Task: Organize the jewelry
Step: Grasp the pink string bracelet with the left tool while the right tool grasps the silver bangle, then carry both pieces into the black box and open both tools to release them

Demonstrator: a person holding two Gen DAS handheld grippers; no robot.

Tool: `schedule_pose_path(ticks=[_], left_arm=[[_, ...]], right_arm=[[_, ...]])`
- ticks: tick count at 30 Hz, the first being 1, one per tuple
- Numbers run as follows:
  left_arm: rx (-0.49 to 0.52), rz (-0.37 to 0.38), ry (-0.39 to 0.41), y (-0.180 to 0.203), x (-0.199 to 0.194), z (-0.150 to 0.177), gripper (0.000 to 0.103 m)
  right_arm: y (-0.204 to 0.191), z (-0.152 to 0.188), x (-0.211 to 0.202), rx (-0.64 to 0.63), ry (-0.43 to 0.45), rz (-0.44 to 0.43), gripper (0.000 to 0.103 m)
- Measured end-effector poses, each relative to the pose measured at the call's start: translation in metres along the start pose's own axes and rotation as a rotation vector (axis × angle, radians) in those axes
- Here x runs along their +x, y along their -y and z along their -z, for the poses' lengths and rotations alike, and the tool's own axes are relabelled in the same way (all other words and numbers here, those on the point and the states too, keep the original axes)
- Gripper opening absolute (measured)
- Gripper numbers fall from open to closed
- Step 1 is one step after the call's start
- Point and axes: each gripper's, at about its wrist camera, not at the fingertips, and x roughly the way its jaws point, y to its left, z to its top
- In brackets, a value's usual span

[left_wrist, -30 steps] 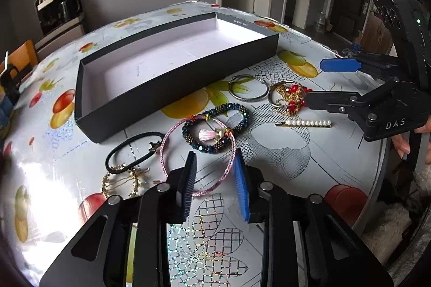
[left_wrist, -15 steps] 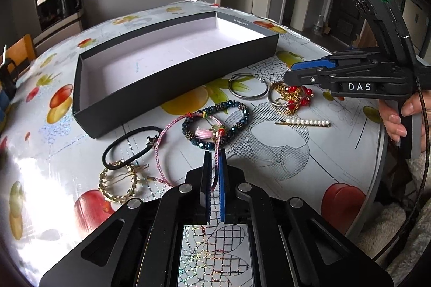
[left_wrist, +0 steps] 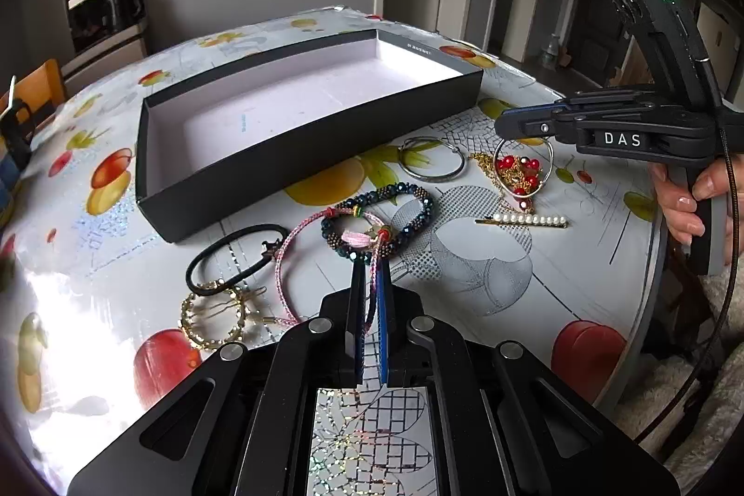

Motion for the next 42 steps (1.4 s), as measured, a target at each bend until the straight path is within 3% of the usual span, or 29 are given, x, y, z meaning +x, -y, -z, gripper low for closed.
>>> schedule_pose_path(ticks=[16,21,32,37,42], left_arm=[[0.007,0.008,0.043,-0.001,-0.013,-0.005,0.003],[0.003,0.014,0.088,-0.006,-0.03,-0.014,0.003],[-0.057,-0.006,0.184,-0.046,-0.054,-0.075,0.003],[-0.052,-0.083,0.187,-0.065,-0.034,-0.103,0.003],[-0.123,-0.104,0.154,-0.094,0.001,-0.125,0.003]], right_arm=[[-0.017,-0.017,-0.035,-0.081,0.13,0.055,0.003],[-0.018,-0.027,-0.044,-0.081,0.164,0.065,0.003],[-0.002,-0.071,-0.043,-0.028,0.228,0.091,0.003],[0.001,-0.088,-0.029,-0.016,0.248,0.112,0.003],[0.01,-0.099,0.005,0.033,0.215,0.125,0.003]])
